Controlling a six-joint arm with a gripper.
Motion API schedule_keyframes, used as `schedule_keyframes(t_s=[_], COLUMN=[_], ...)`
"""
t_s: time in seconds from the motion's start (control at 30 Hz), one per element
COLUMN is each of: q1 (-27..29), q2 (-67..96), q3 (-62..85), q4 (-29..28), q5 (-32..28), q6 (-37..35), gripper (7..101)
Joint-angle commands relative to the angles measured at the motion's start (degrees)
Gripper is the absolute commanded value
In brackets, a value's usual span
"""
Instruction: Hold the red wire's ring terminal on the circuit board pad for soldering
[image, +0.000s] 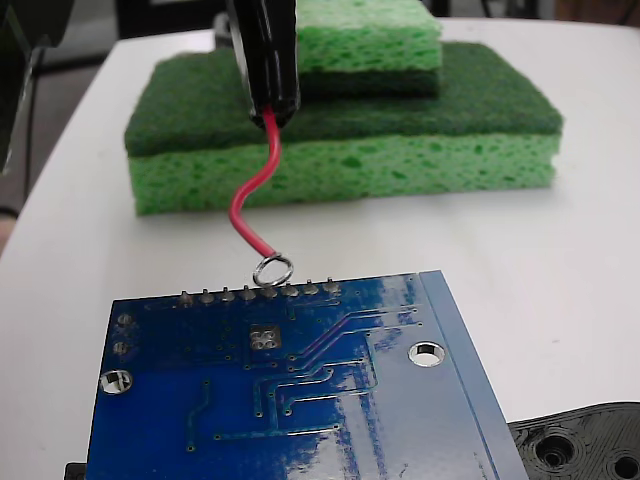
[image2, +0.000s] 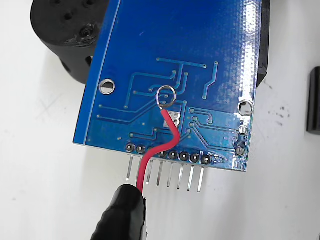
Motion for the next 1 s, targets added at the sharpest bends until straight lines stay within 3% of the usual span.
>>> schedule_keyframes(t_s=[0.03, 1.0], q1=[0.1, 0.4], q2=[0.1, -0.5], q3=[-0.2, 1.1], q4=[-0.4, -1.8], q5=[-0.7, -0.5], q6=[0.0, 0.0], gripper=[100.3, 100.3])
